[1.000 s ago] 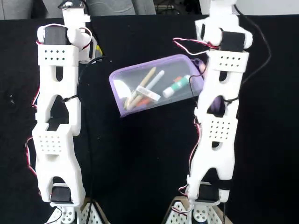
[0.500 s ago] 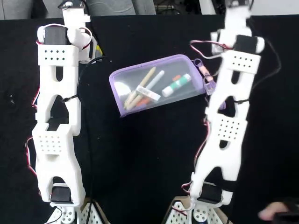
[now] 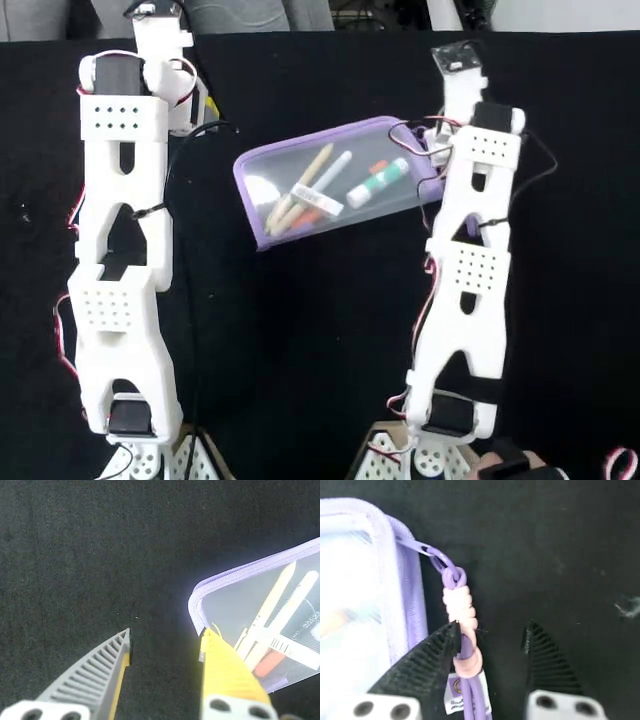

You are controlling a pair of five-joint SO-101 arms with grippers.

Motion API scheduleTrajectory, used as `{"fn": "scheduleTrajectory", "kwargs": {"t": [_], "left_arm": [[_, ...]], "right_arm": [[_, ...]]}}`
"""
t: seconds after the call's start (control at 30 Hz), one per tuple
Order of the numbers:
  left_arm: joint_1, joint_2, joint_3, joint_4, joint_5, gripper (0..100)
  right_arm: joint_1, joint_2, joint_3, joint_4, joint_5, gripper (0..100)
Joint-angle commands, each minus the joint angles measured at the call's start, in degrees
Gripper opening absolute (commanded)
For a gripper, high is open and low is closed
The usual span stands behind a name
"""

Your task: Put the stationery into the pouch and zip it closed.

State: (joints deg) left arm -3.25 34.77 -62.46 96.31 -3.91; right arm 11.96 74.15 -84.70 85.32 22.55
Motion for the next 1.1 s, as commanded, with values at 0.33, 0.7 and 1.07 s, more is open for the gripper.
{"fn": "scheduleTrajectory", "kwargs": {"t": [0.33,0.7,1.07], "left_arm": [[0.48,2.64,-1.01,-2.46,0.35,23],[0.48,2.64,-1.01,-2.29,0.35,23],[0.48,2.64,-1.01,-2.20,0.35,23]], "right_arm": [[-1.67,2.42,-4.97,5.45,5.54,20.1],[-2.55,8.40,-10.15,5.01,5.54,20.1],[-0.09,9.10,-10.86,1.05,5.54,1.1]]}}
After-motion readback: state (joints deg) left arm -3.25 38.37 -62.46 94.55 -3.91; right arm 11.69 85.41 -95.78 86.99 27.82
